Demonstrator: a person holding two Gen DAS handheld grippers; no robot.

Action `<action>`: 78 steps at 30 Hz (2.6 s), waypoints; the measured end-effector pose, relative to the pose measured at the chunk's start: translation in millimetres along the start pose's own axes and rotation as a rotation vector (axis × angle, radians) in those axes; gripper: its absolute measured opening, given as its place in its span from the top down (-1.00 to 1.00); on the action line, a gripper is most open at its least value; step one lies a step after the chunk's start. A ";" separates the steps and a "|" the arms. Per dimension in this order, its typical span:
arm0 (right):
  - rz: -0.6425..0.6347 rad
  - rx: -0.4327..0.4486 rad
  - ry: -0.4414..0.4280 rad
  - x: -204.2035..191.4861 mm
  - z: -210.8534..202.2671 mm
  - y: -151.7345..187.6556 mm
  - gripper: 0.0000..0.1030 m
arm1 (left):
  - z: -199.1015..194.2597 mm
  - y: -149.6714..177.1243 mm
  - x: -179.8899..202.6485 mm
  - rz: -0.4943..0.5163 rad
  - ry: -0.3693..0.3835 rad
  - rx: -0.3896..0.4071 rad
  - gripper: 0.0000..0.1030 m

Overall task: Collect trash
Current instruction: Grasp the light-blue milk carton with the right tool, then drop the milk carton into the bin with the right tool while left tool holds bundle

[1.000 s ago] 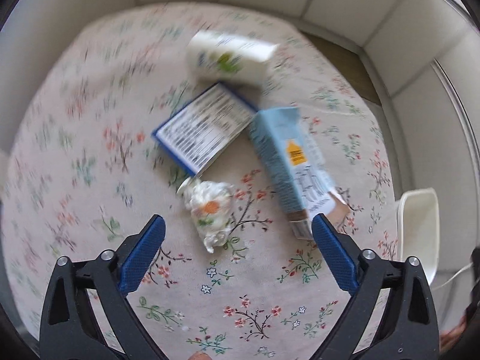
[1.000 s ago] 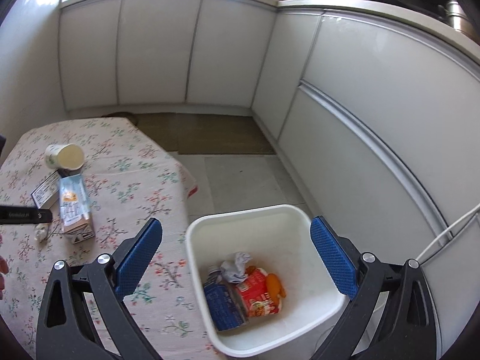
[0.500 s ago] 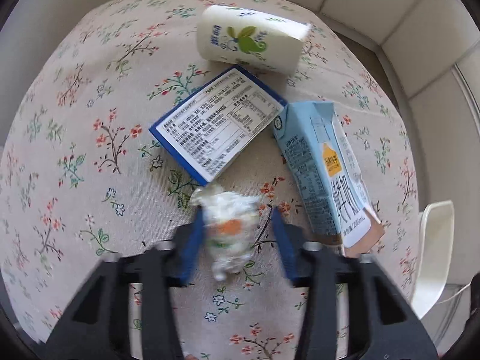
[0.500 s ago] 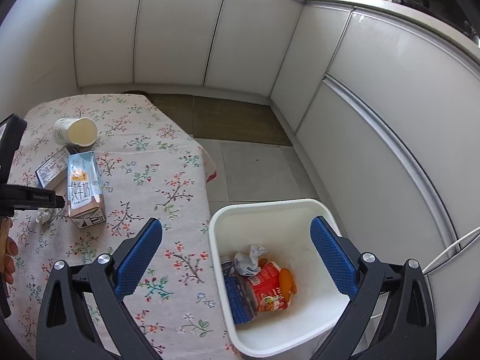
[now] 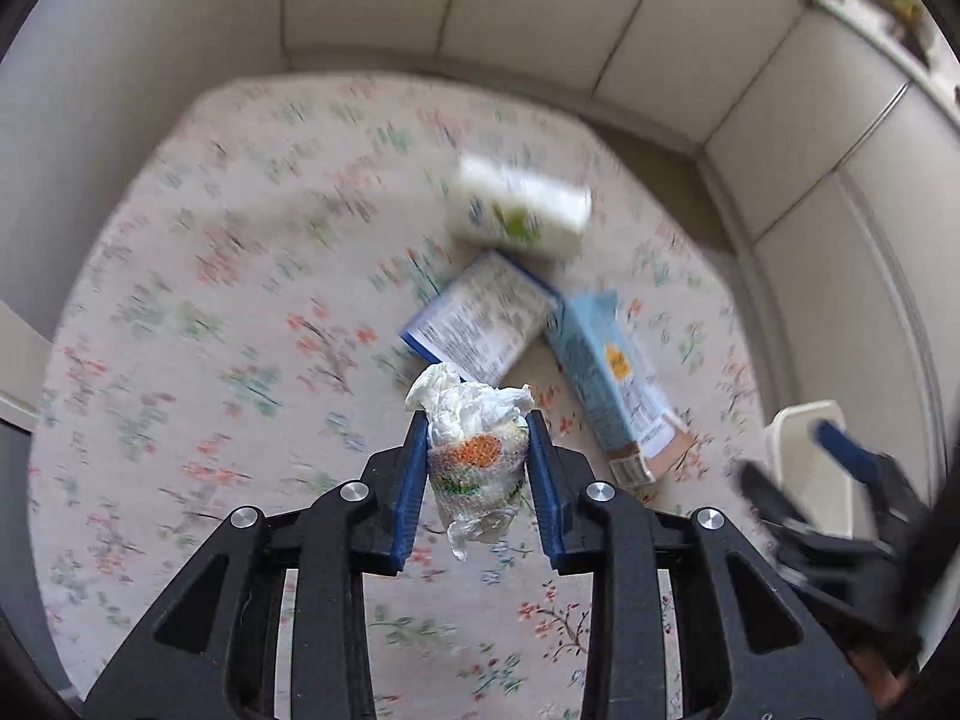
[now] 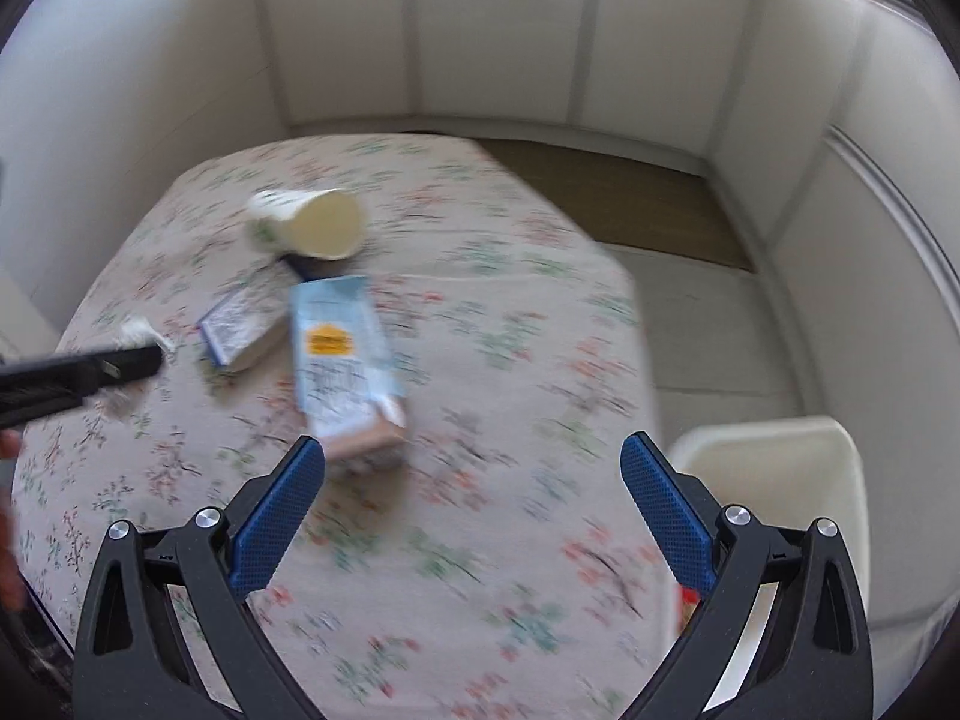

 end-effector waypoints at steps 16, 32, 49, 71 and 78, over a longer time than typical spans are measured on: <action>-0.068 -0.138 -0.071 -42.0 73.0 -72.3 -0.80 | -49.0 3.1 -49.9 -0.063 0.008 0.085 0.41; 0.013 -0.085 -0.117 -37.1 54.8 -60.9 -0.11 | -40.9 -0.6 -51.7 -0.082 0.009 0.075 0.41; 0.027 0.171 -0.111 -37.1 -45.8 -45.4 -0.11 | -66.4 3.1 -38.2 -0.066 0.052 0.183 0.41; 0.204 0.346 0.109 53.1 -116.4 30.2 -0.11 | -80.4 17.9 25.9 0.099 0.112 0.304 0.41; 0.296 0.350 0.152 89.9 -125.1 51.6 -0.11 | -74.3 20.5 38.2 0.127 0.108 0.295 0.41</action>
Point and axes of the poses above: each gripper's, at about its wrist camera, not at the fingertips, and z roughly the way its jaws point, x to its right, y to its underside, the point moved 1 cm from there along z, roughly the way its jaws point, and after that the axes turned 14 degrees about -x, right-handed, at the moved point
